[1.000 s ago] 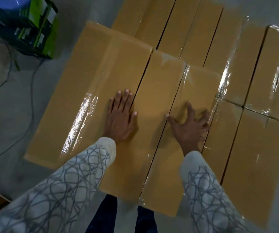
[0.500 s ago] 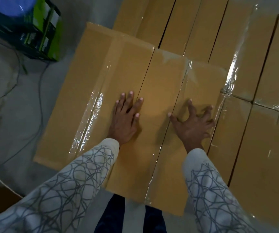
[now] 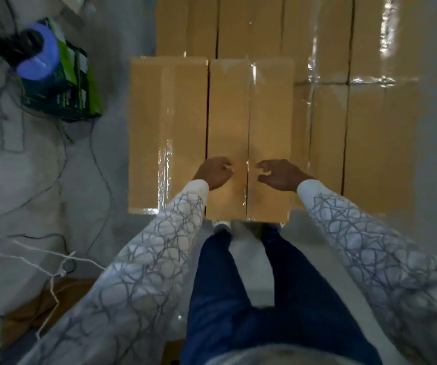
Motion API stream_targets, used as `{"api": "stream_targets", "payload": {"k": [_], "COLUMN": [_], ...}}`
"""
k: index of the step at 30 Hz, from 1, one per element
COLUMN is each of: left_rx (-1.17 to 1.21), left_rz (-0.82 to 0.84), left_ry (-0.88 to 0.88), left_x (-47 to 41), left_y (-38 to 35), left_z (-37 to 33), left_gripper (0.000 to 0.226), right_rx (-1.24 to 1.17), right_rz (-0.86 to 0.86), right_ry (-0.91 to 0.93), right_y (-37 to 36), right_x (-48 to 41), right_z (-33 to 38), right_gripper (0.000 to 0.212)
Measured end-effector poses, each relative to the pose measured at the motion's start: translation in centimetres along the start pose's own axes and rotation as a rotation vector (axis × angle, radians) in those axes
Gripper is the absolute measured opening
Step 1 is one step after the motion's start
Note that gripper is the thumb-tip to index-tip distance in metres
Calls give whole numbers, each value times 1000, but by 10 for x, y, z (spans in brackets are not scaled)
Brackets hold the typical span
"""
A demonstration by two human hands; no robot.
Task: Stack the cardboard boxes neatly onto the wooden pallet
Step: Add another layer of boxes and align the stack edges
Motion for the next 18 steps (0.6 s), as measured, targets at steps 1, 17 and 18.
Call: {"api": "stream_targets", "payload": {"k": [1, 17, 18], "left_rx": [120, 94, 57], "left_rz": [-2, 482, 518], "left_ry": [-21, -531, -548], "left_x": [28, 251, 261], "left_y": [-3, -47, -58], "left_z": [-5, -90, -97], "left_gripper": [36, 18, 17], "right_rx": [-73, -976, -1022], "right_rz": [-49, -976, -1038], "right_ry": [0, -69, -71], "right_y": [-2, -131, -139], "right_x": [29, 317, 332], "right_z": [4, 39, 39], "right_gripper": [52, 32, 31]}}
Point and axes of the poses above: each hand's wrist, its own x-axis away from the middle knuckle, its own y-axis out of the back of the hand, z = x × y, the point moved 8 cm from there along -x, towards the middle knuckle, and after that the axes turned 10 degrees about y, right-handed, at the moved point
